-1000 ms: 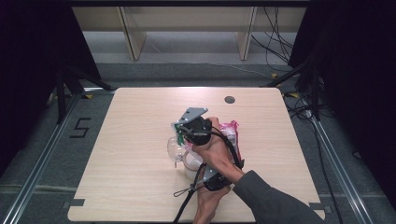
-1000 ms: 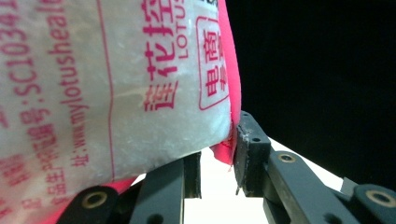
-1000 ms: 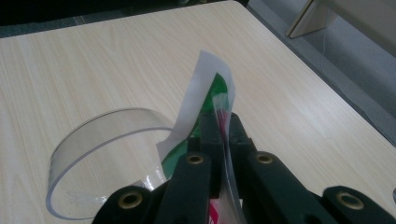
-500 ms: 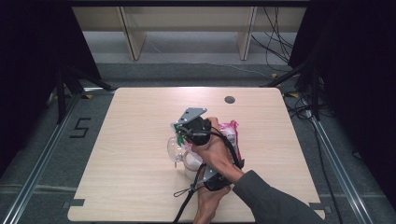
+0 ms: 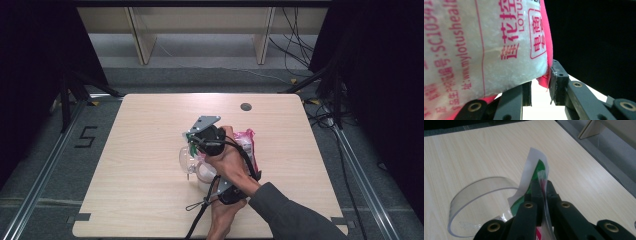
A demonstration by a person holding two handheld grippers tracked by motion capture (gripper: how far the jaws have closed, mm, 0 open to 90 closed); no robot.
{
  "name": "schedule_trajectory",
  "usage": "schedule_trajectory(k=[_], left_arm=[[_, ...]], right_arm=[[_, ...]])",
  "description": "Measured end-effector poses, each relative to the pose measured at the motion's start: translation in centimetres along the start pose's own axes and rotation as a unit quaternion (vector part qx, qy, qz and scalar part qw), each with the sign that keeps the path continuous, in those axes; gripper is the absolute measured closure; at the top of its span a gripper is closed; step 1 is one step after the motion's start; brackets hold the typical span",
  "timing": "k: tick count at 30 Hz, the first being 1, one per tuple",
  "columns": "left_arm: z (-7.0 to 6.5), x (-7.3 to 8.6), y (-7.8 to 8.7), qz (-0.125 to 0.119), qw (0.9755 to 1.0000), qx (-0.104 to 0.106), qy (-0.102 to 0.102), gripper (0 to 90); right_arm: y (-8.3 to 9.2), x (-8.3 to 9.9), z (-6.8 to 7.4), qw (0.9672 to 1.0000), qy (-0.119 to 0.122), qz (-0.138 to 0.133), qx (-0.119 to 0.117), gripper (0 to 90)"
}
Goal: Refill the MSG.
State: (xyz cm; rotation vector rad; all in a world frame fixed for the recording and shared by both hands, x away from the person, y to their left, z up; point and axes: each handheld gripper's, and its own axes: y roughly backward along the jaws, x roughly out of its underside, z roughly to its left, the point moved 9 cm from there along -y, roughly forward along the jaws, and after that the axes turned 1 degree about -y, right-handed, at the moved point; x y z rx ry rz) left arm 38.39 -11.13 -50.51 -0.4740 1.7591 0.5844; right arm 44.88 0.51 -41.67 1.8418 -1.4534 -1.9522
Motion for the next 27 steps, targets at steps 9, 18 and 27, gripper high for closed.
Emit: schedule_trajectory(k=[9,18,27], left_arm=[[0.02,0.06,0.08,0.005,1.0000,0.000,-0.005,73.9],[0.02,0.07,0.05,0.005,1.0000,0.000,-0.004,73.9],[-0.02,0.01,0.07,0.003,1.0000,0.001,-0.004,73.8]], right_arm=[[0.10,-0.12,-0.19,0.9999,-0.005,-0.008,0.005,90.0],[0.05,-0.08,-0.24,1.0000,0.002,-0.005,0.003,90.0],[0.03,-0.14,-0.19,0.9999,0.003,-0.008,0.006,90.0]])
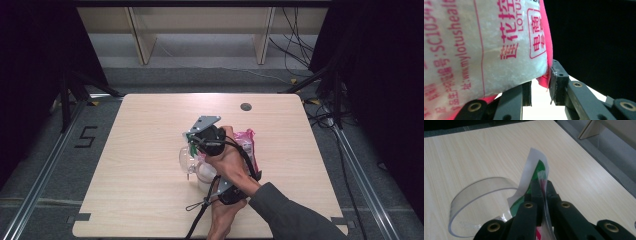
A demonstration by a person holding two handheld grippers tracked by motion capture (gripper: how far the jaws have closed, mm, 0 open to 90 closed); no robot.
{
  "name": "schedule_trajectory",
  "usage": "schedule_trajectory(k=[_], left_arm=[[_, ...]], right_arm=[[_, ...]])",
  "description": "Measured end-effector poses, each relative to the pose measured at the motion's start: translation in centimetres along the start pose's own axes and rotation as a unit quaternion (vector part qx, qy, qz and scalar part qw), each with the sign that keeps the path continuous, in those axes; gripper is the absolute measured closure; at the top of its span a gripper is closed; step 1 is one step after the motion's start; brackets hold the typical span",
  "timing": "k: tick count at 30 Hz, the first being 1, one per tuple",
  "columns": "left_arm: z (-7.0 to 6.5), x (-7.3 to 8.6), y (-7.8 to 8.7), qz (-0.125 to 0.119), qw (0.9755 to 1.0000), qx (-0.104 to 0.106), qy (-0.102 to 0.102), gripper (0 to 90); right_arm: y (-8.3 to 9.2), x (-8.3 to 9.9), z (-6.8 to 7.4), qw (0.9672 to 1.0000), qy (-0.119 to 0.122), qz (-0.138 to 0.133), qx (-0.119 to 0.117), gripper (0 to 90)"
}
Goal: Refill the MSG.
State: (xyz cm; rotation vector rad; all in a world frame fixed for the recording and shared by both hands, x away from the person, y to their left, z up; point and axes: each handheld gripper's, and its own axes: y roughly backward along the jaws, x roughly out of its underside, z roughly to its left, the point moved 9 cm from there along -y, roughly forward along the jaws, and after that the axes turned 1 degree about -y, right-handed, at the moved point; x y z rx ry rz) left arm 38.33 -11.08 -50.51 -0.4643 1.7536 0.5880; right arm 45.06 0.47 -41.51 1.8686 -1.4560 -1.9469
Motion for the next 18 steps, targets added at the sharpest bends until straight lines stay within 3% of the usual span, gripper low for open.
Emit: schedule_trajectory(k=[3,11,18], left_arm=[[0.04,0.07,0.00,0.003,1.0000,-0.001,0.000,73.8],[-0.04,0.13,-0.10,0.004,1.0000,-0.001,-0.001,73.2],[-0.31,0.41,-0.09,0.015,0.9998,0.015,-0.005,72.8]], right_arm=[[0.13,0.13,0.14,0.9999,-0.014,0.005,-0.007,90.0],[0.32,0.06,-0.13,0.9999,-0.008,-0.002,-0.006,90.0],[0.79,-0.08,-0.42,0.9997,-0.020,-0.016,-0.004,90.0]])
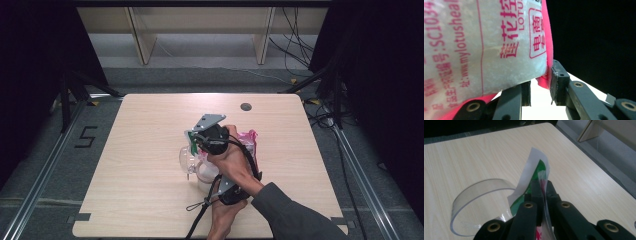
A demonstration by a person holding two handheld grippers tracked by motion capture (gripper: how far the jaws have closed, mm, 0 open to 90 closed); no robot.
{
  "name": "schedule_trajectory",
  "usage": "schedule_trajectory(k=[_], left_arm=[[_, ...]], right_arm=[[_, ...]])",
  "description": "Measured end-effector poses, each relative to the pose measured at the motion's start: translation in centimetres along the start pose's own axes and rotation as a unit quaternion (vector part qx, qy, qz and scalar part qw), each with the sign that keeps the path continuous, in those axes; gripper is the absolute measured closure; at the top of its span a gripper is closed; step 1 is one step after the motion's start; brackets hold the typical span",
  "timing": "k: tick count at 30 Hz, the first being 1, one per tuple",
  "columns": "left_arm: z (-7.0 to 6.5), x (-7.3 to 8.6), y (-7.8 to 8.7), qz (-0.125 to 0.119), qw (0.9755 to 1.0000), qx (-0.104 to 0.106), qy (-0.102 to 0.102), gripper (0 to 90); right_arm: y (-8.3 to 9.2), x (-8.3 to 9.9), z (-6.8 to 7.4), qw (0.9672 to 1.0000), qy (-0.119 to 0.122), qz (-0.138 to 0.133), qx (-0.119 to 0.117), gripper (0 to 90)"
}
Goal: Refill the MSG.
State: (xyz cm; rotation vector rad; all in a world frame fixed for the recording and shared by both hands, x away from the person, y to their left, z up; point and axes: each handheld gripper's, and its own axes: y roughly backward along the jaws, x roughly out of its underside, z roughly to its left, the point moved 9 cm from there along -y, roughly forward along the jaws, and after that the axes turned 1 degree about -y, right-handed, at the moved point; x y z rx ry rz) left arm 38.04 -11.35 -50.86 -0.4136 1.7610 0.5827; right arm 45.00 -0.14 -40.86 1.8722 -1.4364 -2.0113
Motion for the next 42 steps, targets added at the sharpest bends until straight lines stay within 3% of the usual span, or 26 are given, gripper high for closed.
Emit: schedule_trajectory(k=[1,2,3,4,11,20,21,22,27,28,33,34,35,37,38,39,40,42], left_arm=[[-0.2,0.1,0.0,0.001,0.9999,0.004,0.013,72.9],[-0.6,-0.1,-0.4,-0.014,0.9987,0.002,0.049,72.9],[-0.6,0.0,-0.5,-0.015,0.9986,0.001,0.051,72.9],[-0.5,0.2,-0.5,-0.007,0.9990,0.001,0.044,72.9],[-0.6,0.6,-0.7,0.002,0.9989,-0.002,0.046,72.2],[-0.3,1.0,-0.1,0.013,0.9991,0.002,0.041,69.6],[-0.1,1.2,0.0,0.018,0.9993,-0.002,0.033,69.2],[0.6,1.2,0.3,0.022,0.9993,-0.026,0.014,68.5],[0.8,1.7,0.5,0.029,0.9991,-0.026,0.017,66.2],[0.6,1.5,0.3,0.012,0.9989,-0.024,0.038,65.7],[0.9,1.8,0.6,0.020,0.9987,-0.027,0.039,62.0],[1.2,2.2,0.9,0.039,0.9986,-0.028,0.023,61.7],[1.0,2.0,0.8,0.026,0.9985,-0.030,0.038,60.5],[1.1,2.2,1.0,0.039,0.9985,-0.028,0.026,59.8],[0.9,2.1,1.0,0.030,0.9984,-0.028,0.038,59.7],[1.0,2.3,1.2,0.044,0.9983,-0.029,0.023,59.4],[0.9,2.2,1.1,0.035,0.9984,-0.029,0.034,58.6],[1.0,2.3,1.3,0.045,0.9982,-0.031,0.023,57.4]], right_arm=[[0.2,0.0,-0.1,1.0000,0.002,-0.003,-0.002,90.0],[0.2,-0.1,-0.4,0.9999,0.005,-0.012,0.003,90.0],[0.4,-0.1,-0.4,0.9999,-0.002,-0.012,0.000,90.0],[0.6,-0.1,-0.6,0.9999,0.001,-0.013,0.000,90.0],[1.3,0.1,-1.4,0.9997,-0.007,-0.023,0.002,90.0],[2.6,-0.1,-1.5,0.9982,-0.034,-0.049,-0.012,90.0],[2.7,-0.1,-1.5,0.9979,-0.035,-0.053,-0.010,90.0],[2.8,-0.2,-1.6,0.9974,-0.038,-0.060,-0.008,90.0],[3.6,0.0,-1.9,0.9963,-0.044,-0.073,-0.014,90.0],[3.7,0.0,-1.9,0.9962,-0.044,-0.073,-0.018,90.0],[4.5,0.1,-1.9,0.9934,-0.056,-0.096,-0.026,90.0],[4.8,0.3,-1.9,0.9929,-0.063,-0.095,-0.034,90.0],[5.1,0.3,-2.0,0.9914,-0.074,-0.103,-0.032,90.0],[5.6,0.5,-2.1,0.9900,-0.081,-0.110,-0.035,90.0],[5.8,0.5,-2.3,0.9894,-0.078,-0.117,-0.036,90.0],[6.2,0.6,-2.4,0.9880,-0.085,-0.123,-0.037,90.0],[6.5,0.6,-2.5,0.9871,-0.087,-0.129,-0.037,90.0],[6.9,0.8,-2.4,0.9844,-0.098,-0.140,-0.044,90.0]])
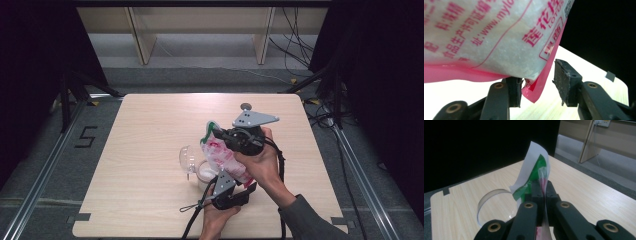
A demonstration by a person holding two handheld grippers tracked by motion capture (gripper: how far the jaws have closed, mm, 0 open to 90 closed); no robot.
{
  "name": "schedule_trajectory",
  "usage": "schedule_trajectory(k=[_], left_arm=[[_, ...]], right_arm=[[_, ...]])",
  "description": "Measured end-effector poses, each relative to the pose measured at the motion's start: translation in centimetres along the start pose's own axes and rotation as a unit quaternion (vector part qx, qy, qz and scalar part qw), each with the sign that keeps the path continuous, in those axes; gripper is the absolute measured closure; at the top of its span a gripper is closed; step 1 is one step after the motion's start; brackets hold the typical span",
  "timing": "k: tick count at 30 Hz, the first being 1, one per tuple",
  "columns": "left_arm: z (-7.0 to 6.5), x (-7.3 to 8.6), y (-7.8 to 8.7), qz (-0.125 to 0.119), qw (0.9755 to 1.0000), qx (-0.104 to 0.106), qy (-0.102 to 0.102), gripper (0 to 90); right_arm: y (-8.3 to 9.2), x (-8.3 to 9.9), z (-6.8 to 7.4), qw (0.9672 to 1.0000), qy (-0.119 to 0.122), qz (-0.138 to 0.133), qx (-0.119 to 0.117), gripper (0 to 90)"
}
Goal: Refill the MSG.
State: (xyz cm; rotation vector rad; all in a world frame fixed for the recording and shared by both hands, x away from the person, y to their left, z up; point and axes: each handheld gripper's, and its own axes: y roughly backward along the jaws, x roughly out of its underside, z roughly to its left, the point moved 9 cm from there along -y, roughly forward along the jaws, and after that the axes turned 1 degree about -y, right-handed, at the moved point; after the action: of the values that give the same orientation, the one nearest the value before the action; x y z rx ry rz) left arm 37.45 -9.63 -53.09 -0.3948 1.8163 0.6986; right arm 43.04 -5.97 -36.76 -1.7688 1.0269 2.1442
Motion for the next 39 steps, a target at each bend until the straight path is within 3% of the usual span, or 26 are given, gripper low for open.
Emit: schedule_trajectory(k=[3,5,7,8,12,13,14,18,21,22,23,29,30,33,34,36,39], left_arm=[[0.0,0.2,0.2,0.007,1.0000,0.004,0.004,54.3],[0.1,0.4,0.3,0.013,0.9999,0.003,-0.003,53.5],[0.1,0.5,0.4,0.018,0.9998,0.003,0.000,52.6],[0.0,0.6,0.5,0.022,0.9997,0.007,0.000,51.5],[0.0,0.6,1.2,0.028,0.9996,0.000,-0.006,49.7],[0.0,0.5,1.1,0.020,0.9998,0.003,-0.003,49.3],[0.0,0.5,1.2,0.022,0.9998,0.002,-0.003,48.3],[0.1,0.5,1.5,0.024,0.9997,-0.003,-0.005,46.5],[0.3,0.3,1.9,0.031,0.9990,-0.024,-0.020,43.3],[0.3,0.3,1.9,0.031,0.9991,-0.022,-0.018,41.2],[0.3,0.4,2.1,0.036,0.9990,-0.018,-0.020,39.7],[0.5,0.5,2.9,0.032,0.9992,-0.023,-0.006,35.3],[0.7,0.6,3.2,0.041,0.9985,-0.036,-0.008,35.3],[0.6,0.8,3.3,0.045,0.9985,-0.031,-0.002,33.3],[0.5,0.8,3.4,0.045,0.9987,-0.021,-0.006,32.1],[-0.3,0.6,3.5,0.031,0.9994,-0.004,0.016,31.2],[-0.1,0.6,4.3,0.040,0.9992,0.002,0.005,29.6]], right_arm=[[0.7,0.1,-0.4,0.9999,0.005,-0.014,-0.005,90.0],[1.1,0.3,-0.6,0.9996,-0.021,-0.020,-0.006,90.0],[1.4,0.3,-0.8,0.9992,-0.018,-0.031,-0.016,90.0],[1.6,0.4,-1.0,0.9993,-0.015,-0.033,-0.010,90.0],[2.5,0.4,-0.4,0.9980,-0.033,-0.049,-0.023,90.0],[2.7,0.4,-0.5,0.9982,-0.018,-0.052,-0.021,90.0],[2.8,0.4,-0.4,0.9976,-0.030,-0.056,-0.026,90.0],[3.4,0.3,-1.0,0.9965,-0.038,-0.071,-0.022,90.0],[4.0,0.3,-1.2,0.9956,-0.045,-0.081,-0.019,90.0],[4.2,0.4,-0.9,0.9947,-0.060,-0.079,-0.025,90.0],[4.4,0.3,-1.1,0.9948,-0.052,-0.084,-0.025,90.0],[5.3,0.3,-1.2,0.9925,-0.062,-0.102,-0.026,90.0],[5.4,0.3,-1.4,0.9923,-0.062,-0.106,-0.021,90.0],[5.7,0.3,-1.7,0.9913,-0.069,-0.110,-0.019,90.0],[5.9,0.4,-1.9,0.9921,-0.066,-0.106,-0.014,90.0],[6.2,0.5,-2.4,0.9917,-0.065,-0.110,-0.006,90.0],[6.5,0.9,-3.2,0.9916,-0.072,-0.107,0.001,90.0]])
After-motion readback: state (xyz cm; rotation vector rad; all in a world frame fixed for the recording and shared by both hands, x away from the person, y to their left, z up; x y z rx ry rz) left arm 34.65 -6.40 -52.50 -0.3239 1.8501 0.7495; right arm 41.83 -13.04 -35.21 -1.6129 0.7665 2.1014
